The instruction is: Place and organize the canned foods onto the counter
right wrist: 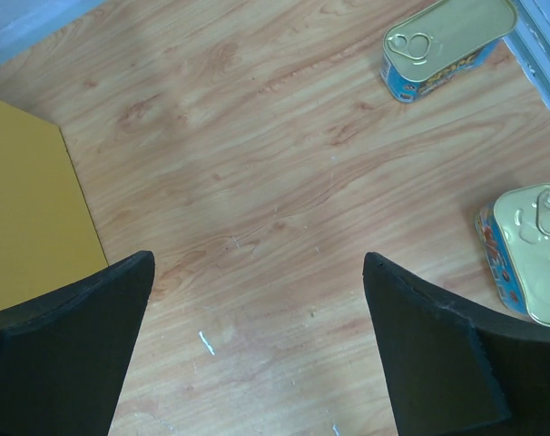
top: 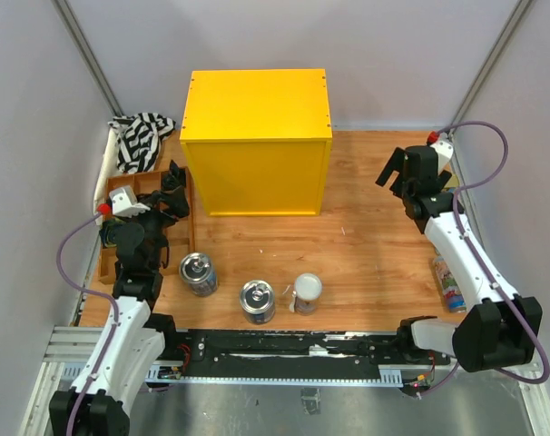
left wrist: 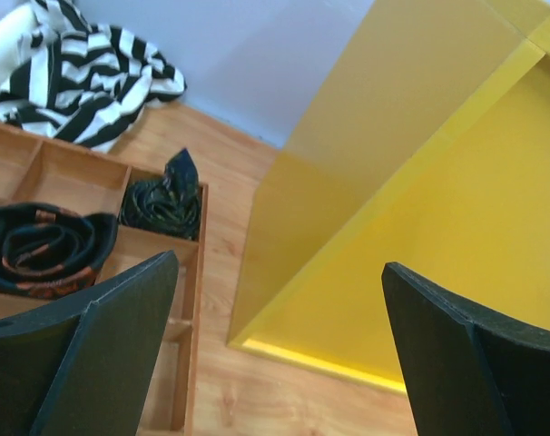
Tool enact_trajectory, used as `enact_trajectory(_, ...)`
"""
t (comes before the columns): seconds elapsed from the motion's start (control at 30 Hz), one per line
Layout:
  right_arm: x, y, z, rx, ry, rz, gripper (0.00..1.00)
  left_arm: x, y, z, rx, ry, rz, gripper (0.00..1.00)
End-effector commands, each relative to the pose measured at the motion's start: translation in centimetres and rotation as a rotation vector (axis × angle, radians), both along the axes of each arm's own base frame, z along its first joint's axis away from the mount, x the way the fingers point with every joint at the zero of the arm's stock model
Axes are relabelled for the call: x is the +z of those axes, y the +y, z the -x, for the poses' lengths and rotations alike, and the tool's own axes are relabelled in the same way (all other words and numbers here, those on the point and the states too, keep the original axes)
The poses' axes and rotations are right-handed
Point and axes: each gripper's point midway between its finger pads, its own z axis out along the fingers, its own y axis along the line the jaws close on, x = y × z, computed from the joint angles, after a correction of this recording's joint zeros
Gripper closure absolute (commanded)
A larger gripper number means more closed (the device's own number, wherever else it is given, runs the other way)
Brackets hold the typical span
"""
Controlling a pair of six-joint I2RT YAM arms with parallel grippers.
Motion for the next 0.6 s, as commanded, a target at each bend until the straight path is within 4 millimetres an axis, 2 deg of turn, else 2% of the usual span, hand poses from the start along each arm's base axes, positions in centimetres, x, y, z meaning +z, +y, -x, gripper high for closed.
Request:
enact_trajectory(0.0,1.0,0.6,1.8,0.029,0.001,0.046,0.02,-2.8,-1.0,0.9,-0.06,0.231,-0.021,0.01)
enact_trajectory(0.27,2.3,3.8,3.4,0.131,-0.005,0.2,0.02,-3.4,-3.1,2.8,-0.111,0.493,-0.141,0.01)
enact_trajectory(0.43,2.6,7.7,5.4,0.256,-0.01,0.252,0.01,-3.5,-4.0,4.4,-0.141,0.607,-0.158,0.01)
enact_trajectory(0.57,3.3,11.2,7.3,0.362,-0.04,0.305,0.02,-2.3,-5.5,5.5,-0.173,0.639,-0.148,0.01)
